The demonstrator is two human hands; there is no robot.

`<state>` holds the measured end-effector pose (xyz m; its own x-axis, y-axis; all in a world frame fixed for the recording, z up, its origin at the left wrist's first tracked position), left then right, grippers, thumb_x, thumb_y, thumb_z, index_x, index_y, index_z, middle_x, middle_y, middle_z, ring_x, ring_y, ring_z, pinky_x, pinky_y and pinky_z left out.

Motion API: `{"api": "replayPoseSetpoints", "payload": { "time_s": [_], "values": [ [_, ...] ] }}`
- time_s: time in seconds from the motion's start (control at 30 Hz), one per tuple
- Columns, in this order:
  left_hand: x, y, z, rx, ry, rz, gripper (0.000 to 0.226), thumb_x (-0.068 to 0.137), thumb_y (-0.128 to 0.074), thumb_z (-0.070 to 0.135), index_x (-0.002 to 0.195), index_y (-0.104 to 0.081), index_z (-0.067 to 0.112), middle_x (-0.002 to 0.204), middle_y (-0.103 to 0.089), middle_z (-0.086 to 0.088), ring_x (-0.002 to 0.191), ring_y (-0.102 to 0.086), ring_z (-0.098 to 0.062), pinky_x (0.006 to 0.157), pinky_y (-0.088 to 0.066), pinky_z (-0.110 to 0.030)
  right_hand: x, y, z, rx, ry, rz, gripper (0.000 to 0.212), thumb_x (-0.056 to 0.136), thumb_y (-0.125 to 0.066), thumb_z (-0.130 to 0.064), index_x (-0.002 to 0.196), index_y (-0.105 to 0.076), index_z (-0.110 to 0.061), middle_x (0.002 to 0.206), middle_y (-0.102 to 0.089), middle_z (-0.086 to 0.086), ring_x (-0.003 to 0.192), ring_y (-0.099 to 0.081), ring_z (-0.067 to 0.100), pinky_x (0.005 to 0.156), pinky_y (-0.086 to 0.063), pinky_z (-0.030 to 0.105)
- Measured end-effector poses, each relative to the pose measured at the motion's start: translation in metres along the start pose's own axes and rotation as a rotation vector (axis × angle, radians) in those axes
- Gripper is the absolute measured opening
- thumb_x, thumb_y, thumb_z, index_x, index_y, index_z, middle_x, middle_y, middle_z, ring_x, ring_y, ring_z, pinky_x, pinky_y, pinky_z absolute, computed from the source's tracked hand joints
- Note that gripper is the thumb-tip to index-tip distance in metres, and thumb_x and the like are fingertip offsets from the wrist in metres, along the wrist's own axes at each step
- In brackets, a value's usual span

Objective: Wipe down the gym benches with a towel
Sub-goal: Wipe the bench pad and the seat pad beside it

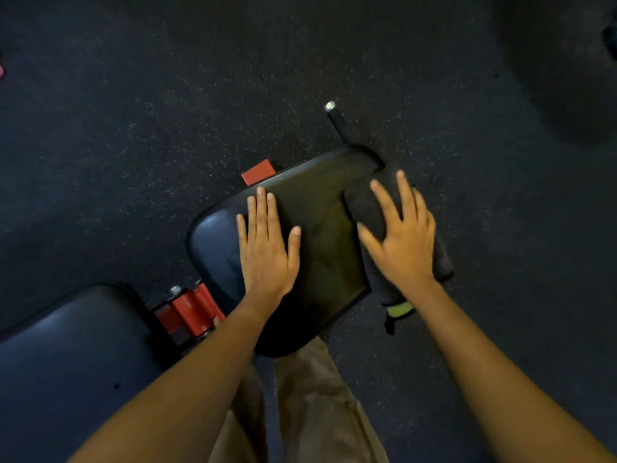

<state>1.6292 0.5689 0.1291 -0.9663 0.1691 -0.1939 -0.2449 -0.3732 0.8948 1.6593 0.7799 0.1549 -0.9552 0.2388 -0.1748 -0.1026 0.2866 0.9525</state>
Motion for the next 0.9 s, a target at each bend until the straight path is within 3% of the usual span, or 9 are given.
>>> {"api": "replayPoseSetpoints", "payload": {
  "time_s": [0.1,0.23,0.33,0.47,0.67,0.77,0.9],
  "values": [
    [0.000,-0.006,0.002,0.086,0.013,-0.002,0.066,0.098,-0.024,0.044,0.148,-0.018,0.002,0.156,-0.016,-0.015,0.144,-0.009,-0.024,0.116,0.003,-0.036,0.075,0.000,-0.023,0.027,-0.108,-0.076,0.066,0.093,-0.042,-0.056,0.152,-0.020,-0.035,0.161,-0.012,0.007,0.140,-0.024,0.036,0.108,-0.028,0.054],
    [0.002,-0.006,0.002,0.111,0.002,-0.001,0.066,0.097,-0.026,0.043,0.147,-0.020,0.001,0.156,-0.016,-0.016,0.144,-0.009,-0.025,0.116,0.002,-0.037,0.093,-0.007,-0.066,-0.088,0.166,-0.122,0.068,0.090,-0.044,-0.058,0.151,-0.023,-0.036,0.161,-0.015,0.006,0.141,-0.026,0.033,0.107,-0.028,0.053],
    [0.002,-0.006,0.002,0.116,0.020,-0.003,0.066,0.097,-0.026,0.043,0.147,-0.019,0.000,0.156,-0.014,-0.015,0.144,-0.008,-0.024,0.116,0.004,-0.036,0.039,0.001,-0.025,-0.046,0.063,-0.014,0.067,0.089,-0.044,-0.059,0.150,-0.029,-0.034,0.159,-0.021,0.007,0.135,-0.035,0.035,0.100,-0.035,0.051],
    [0.002,-0.008,0.001,0.128,0.022,-0.013,0.066,0.097,-0.025,0.043,0.147,-0.019,0.000,0.156,-0.015,-0.016,0.144,-0.007,-0.025,0.117,0.003,-0.038,-0.024,0.001,0.013,0.016,-0.011,0.013,0.065,0.090,-0.045,-0.058,0.148,-0.028,-0.032,0.158,-0.022,0.012,0.134,-0.035,0.039,0.097,-0.041,0.057],
    [0.002,-0.010,0.001,0.133,0.024,-0.011,0.065,0.097,-0.025,0.042,0.147,-0.018,0.001,0.156,-0.015,-0.016,0.144,-0.008,-0.025,0.117,0.002,-0.039,0.068,-0.001,-0.026,-0.065,-0.115,-0.039,0.069,0.090,-0.035,-0.068,0.151,-0.022,-0.037,0.160,-0.018,0.009,0.132,-0.035,0.039,0.098,-0.035,0.056],
    [0.001,-0.009,0.002,0.133,0.021,-0.006,0.065,0.097,-0.024,0.042,0.147,-0.019,0.001,0.156,-0.016,-0.016,0.144,-0.009,-0.026,0.116,0.002,-0.039,0.099,-0.010,-0.064,-0.115,0.044,-0.129,0.067,0.091,-0.034,-0.068,0.150,-0.022,-0.038,0.161,-0.015,0.007,0.136,-0.030,0.038,0.103,-0.030,0.056],
    [0.002,-0.008,0.001,0.127,0.012,-0.002,0.065,0.097,-0.025,0.042,0.147,-0.019,0.001,0.156,-0.014,-0.016,0.144,-0.007,-0.025,0.116,0.002,-0.038,0.019,-0.008,-0.068,-0.076,0.318,-0.057,0.062,0.093,-0.044,-0.058,0.149,-0.032,-0.034,0.160,-0.021,0.007,0.133,-0.037,0.036,0.101,-0.033,0.053]
  ]
}}
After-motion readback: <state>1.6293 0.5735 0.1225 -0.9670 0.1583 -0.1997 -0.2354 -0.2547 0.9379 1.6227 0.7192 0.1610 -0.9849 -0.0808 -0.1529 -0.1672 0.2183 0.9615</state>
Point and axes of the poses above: each hand's wrist, its own x-axis towards the middle knuckle, its own y-axis out of the back of the hand, z = x × y, the point moved 10 cm from there along x, towards the middle knuckle
